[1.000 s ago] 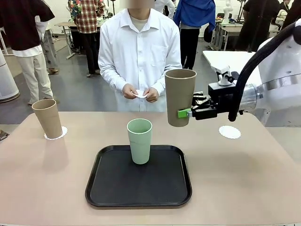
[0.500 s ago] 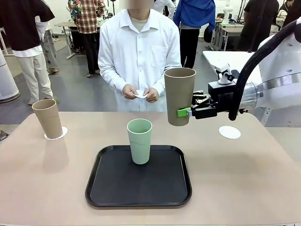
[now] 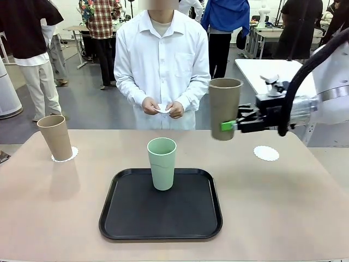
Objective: Place coasters on the table and set cups on them.
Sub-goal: Take one Reusable plastic cup from the Flat Tray and place it on a coaster set by the human.
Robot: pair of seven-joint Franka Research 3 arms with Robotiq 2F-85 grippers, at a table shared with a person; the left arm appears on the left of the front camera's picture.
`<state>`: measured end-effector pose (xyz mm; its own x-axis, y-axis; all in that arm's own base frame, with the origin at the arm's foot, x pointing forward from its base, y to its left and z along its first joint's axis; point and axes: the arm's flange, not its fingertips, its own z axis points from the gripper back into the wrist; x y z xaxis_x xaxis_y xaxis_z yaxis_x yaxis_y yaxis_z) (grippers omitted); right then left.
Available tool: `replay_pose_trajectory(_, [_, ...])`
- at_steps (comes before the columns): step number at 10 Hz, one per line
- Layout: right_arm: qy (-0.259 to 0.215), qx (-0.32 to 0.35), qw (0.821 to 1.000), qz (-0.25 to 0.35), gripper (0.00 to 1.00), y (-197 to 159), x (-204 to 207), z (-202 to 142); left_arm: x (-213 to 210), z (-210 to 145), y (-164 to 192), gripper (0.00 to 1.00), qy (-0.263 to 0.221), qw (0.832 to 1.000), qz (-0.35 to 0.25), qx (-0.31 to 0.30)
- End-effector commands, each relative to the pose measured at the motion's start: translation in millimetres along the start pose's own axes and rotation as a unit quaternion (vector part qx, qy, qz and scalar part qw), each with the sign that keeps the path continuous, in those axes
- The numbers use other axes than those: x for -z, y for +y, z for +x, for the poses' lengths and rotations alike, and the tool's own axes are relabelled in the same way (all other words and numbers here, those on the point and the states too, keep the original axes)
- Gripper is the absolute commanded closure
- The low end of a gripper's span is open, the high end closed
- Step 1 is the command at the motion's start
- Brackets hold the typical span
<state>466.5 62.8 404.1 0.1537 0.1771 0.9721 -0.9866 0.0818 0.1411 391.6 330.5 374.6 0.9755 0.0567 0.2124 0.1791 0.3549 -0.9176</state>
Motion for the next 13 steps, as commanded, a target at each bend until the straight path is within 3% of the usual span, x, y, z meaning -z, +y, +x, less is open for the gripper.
replay_pose_trajectory(1, [-0.034,-0.010,0.999,-0.031,0.19,-48.2,-61.9,-8.7,-0.7,-1.3,-2.4,0.00,-0.001,1.000,-0.004,0.003])
replay_pose_trajectory(6, [-0.062,-0.001,0.992,-0.107,0.19,-85.3,-173.0,-31.4,-0.7,-1.3,-2.4,0.00,-0.001,1.000,-0.004,0.003])
replay_pose_trajectory(10, [-0.048,0.005,0.986,-0.159,0.19,-97.5,-205.2,-41.5,-0.7,-1.3,-2.4,0.00,-0.001,1.000,-0.004,0.003])
replay_pose_trajectory(13, [-0.055,0.014,0.988,-0.147,0.19,-97.0,-200.7,-44.1,-0.7,-1.3,-2.4,0.00,-0.001,1.000,-0.004,0.003])
